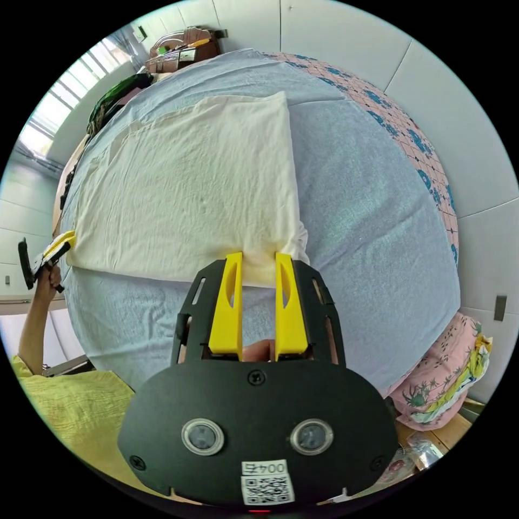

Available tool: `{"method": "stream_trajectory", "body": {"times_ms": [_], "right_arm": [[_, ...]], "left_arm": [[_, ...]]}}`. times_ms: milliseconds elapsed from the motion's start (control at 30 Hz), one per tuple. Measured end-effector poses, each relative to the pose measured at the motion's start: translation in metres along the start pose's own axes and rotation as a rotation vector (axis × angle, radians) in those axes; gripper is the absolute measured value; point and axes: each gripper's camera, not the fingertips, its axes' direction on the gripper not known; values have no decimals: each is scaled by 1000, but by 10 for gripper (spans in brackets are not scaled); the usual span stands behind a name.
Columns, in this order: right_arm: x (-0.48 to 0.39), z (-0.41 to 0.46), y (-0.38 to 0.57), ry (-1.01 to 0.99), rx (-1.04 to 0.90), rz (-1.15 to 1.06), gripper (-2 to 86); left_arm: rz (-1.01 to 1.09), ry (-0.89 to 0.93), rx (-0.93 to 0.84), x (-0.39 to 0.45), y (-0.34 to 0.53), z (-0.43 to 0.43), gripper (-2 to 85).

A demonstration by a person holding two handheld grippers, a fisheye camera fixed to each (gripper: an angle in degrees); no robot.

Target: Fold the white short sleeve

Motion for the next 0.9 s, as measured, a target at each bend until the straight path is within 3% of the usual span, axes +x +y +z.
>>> {"method": "stream_trajectory", "body": {"times_ms": [133,367,600,767,900], "right_arm": [[-9,-4,-15,22,-43,-41,100],[-13,-11,-35,17,-102,-36,99],[-12,-13,-51,19,-163,-56,97],[-10,-14,-56,24,-181,-62,95],[-5,-13,-56,20,-183,-57,93]], "left_arm": [[25,27,108,3,-33,-17,88],[63,4,-72,-7,-90,39,78],[8,43,79,-4,-114,13,71],[39,-31,-53,11,-160,55,72],[-77,73,-49,2,-166,60,60]]}}
